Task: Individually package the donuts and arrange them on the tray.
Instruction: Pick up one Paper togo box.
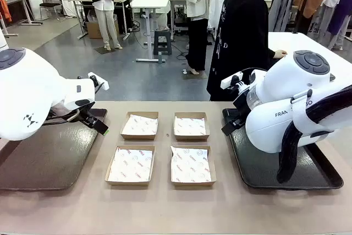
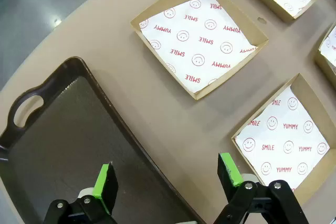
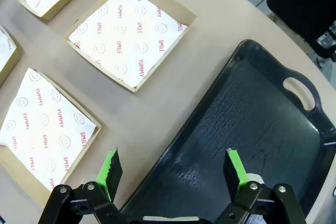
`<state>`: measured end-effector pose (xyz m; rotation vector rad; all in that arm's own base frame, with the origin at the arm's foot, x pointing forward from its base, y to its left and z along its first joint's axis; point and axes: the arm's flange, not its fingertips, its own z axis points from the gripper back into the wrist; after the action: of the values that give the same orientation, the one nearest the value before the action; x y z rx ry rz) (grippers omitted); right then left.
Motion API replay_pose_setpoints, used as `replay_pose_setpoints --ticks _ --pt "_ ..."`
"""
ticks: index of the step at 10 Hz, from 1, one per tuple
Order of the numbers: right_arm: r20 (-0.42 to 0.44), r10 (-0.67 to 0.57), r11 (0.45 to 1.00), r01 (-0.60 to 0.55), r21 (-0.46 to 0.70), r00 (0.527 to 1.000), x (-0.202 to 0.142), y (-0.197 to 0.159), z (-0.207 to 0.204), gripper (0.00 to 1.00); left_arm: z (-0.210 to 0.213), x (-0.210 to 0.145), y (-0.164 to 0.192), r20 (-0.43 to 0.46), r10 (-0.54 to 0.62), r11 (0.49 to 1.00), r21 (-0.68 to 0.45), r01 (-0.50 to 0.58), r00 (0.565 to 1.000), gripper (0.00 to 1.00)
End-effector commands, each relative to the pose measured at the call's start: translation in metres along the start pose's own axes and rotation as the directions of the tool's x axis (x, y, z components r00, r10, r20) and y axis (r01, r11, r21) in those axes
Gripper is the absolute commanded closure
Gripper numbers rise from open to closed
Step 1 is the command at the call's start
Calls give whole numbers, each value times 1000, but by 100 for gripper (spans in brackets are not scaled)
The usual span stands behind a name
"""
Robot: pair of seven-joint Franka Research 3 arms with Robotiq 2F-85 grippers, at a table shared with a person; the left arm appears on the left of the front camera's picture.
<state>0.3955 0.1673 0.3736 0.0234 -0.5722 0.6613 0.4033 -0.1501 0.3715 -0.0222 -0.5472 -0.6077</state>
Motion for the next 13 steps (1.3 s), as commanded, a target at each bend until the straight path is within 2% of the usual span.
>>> replay_pose_setpoints --ticks 1,13 --pt "0 0 1000 0 0 1000 0 0 0 0 0 0 0 0 0 1000 0 0 1000 0" --pt "0 0 1000 0 0 1000 0 0 0 0 0 0 0 0 0 1000 0 0 1000 0"
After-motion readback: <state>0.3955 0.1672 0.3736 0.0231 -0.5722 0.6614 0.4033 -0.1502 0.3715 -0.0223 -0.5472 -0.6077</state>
